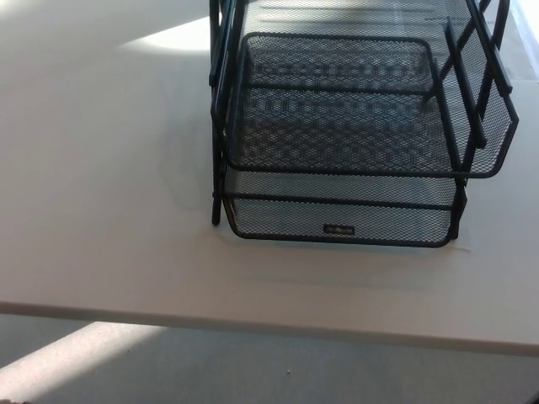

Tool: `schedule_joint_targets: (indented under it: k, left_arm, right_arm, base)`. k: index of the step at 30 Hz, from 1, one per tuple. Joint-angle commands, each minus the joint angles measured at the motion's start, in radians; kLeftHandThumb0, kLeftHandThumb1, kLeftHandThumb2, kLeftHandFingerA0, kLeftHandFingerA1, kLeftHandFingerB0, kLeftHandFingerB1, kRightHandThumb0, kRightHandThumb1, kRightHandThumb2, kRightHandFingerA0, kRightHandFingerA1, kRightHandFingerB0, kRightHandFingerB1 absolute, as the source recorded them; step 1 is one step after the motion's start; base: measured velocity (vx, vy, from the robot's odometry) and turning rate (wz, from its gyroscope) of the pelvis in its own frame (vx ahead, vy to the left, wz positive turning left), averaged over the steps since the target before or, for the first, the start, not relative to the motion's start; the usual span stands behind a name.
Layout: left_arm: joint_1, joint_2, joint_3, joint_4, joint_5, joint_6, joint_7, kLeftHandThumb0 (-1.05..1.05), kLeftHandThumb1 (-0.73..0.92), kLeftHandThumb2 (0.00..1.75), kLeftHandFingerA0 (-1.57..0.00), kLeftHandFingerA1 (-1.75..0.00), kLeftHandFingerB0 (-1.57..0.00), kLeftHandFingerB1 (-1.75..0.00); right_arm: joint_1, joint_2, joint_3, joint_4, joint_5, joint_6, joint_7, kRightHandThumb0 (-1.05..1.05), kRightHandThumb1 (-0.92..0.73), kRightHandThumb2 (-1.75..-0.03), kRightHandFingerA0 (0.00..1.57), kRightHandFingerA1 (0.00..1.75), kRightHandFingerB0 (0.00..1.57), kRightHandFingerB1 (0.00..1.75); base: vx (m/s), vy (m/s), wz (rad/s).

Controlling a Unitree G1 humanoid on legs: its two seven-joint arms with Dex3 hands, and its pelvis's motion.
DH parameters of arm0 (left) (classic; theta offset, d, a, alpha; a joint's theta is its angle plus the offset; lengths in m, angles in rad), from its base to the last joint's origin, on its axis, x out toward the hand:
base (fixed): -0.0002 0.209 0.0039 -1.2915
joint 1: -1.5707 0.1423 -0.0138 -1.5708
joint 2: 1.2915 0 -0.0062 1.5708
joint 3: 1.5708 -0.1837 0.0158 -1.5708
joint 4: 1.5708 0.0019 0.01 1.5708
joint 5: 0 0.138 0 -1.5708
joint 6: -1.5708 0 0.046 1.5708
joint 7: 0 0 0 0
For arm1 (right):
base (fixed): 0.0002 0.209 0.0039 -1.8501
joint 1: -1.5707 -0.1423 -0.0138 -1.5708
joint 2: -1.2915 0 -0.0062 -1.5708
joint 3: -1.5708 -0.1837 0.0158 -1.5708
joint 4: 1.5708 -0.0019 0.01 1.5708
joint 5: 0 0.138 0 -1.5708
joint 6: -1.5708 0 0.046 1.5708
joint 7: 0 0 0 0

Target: A balck drawer is kept on the middle of the table and the robot uses its right hand to push it back away from the robot

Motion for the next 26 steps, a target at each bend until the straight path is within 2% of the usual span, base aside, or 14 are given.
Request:
schedule_joint_targets:
  k: [1, 3, 4, 7, 8, 10, 11, 14, 15, 16, 17, 18, 26]
  left_arm:
    - [-0.001, 0.022, -0.001, 0.007, 0.016, -0.007, -0.002, -0.57, 0.72, 0.63, -0.44, -0.38, -0.3, -0.32]
    - [-0.001, 0.022, 0.0, 0.007, 0.015, -0.004, -0.003, -0.56, 0.72, 0.62, -0.43, -0.37, -0.3, -0.32]
    - [-0.001, 0.022, 0.0, 0.006, 0.015, -0.003, -0.002, -0.56, 0.72, 0.62, -0.44, -0.37, -0.31, -0.32]
    - [0.0, 0.022, 0.001, 0.005, 0.014, -0.003, 0.0, -0.56, 0.72, 0.62, -0.44, -0.37, -0.31, -0.32]
    - [0.0, 0.022, 0.002, 0.006, 0.013, -0.007, -0.004, -0.55, 0.75, 0.63, -0.45, -0.37, -0.32, -0.32]
    - [0.002, 0.024, 0.002, 0.003, 0.013, -0.011, -0.003, -0.56, 0.71, 0.63, -0.45, -0.38, -0.31, -0.32]
    - [0.003, 0.025, 0.003, 0.002, 0.012, -0.014, -0.005, -0.56, 0.72, 0.62, -0.44, -0.38, -0.31, -0.32]
    - [0.003, 0.025, 0.006, 0.001, 0.008, -0.01, -0.013, -0.56, 0.72, 0.62, -0.44, -0.37, -0.31, -0.32]
    - [0.003, 0.024, 0.006, 0.001, 0.008, -0.009, -0.01, -0.56, 0.72, 0.62, -0.44, -0.37, -0.31, -0.32]
    - [0.002, 0.024, 0.004, 0.003, 0.011, -0.007, -0.009, -0.56, 0.72, 0.63, -0.43, -0.37, -0.31, -0.32]
    - [0.001, 0.024, 0.003, 0.003, 0.012, -0.007, -0.009, -0.56, 0.72, 0.63, -0.43, -0.37, -0.31, -0.32]
    - [0.0, 0.024, 0.004, 0.005, 0.012, -0.006, -0.01, -0.56, 0.72, 0.62, -0.44, -0.37, -0.29, -0.31]
    - [-0.002, 0.023, -0.002, 0.005, 0.018, -0.008, -0.003, -0.56, 0.73, 0.62, -0.43, -0.37, -0.3, -0.31]
  right_arm:
    - [-0.008, -0.007, 0.012, 0.025, -0.052, -0.073, -0.054, -0.51, -0.74, -0.63, 0.53, 0.44, 0.41, 0.36]
    - [-0.009, -0.004, 0.009, 0.031, -0.052, -0.076, -0.058, -0.51, -0.74, -0.63, 0.54, 0.44, 0.41, 0.36]
    - [-0.009, -0.004, 0.01, 0.03, -0.055, -0.075, -0.061, -0.56, -0.61, -0.93, 0.49, 0.58, 0.35, 0.5]
    - [-0.007, -0.004, 0.01, 0.029, -0.062, -0.077, -0.065, -0.55, -0.61, -0.93, 0.48, 0.57, 0.35, 0.5]
    - [-0.011, -0.001, 0.007, 0.038, -0.062, -0.077, -0.064, -0.51, -0.74, -0.63, 0.55, 0.44, 0.41, 0.35]
    - [-0.009, -0.002, 0.005, 0.034, -0.062, -0.081, -0.062, -0.52, -0.75, -0.63, 0.54, 0.45, 0.42, 0.35]
    - [-0.011, -0.002, 0.005, 0.037, -0.064, -0.085, -0.062, -0.55, -0.6, -0.94, 0.5, 0.59, 0.34, 0.5]
    - [-0.014, 0.0, 0.003, 0.046, -0.065, -0.091, -0.062, -0.56, -0.61, -0.93, 0.49, 0.58, 0.34, 0.5]
    - [-0.014, -0.001, 0.005, 0.046, -0.069, -0.093, -0.063, -0.52, -0.75, -0.64, 0.56, 0.46, 0.4, 0.35]
    - [-0.015, -0.001, 0.006, 0.048, -0.071, -0.097, -0.064, -0.56, -0.61, -0.93, 0.48, 0.57, 0.35, 0.5]
    - [-0.015, -0.001, 0.006, 0.049, -0.071, -0.098, -0.065, -0.56, -0.61, -0.93, 0.48, 0.57, 0.35, 0.5]
    - [-0.016, 0.0, 0.006, 0.053, -0.072, -0.102, -0.066, -0.52, -0.75, -0.63, 0.55, 0.42, 0.41, 0.35]
    - [-0.02, 0.004, -0.003, 0.062, -0.069, -0.106, -0.061, -0.53, -0.75, -0.63, 0.56, 0.44, 0.41, 0.35]
  base:
    - [0.0, 0.0, 0.0]
    - [0.0, 0.0, 0.0]
    - [0.0, 0.0, 0.0]
    - [0.0, 0.0, 0.0]
    - [0.0, 0.0, 0.0]
    - [0.0, 0.0, 0.0]
    - [0.0, 0.0, 0.0]
    - [0.0, 0.0, 0.0]
    - [0.0, 0.0, 0.0]
    - [0.0, 0.0, 0.0]
    - [0.0, 0.0, 0.0]
    - [0.0, 0.0, 0.0]
    - [0.0, 0.0, 0.0]
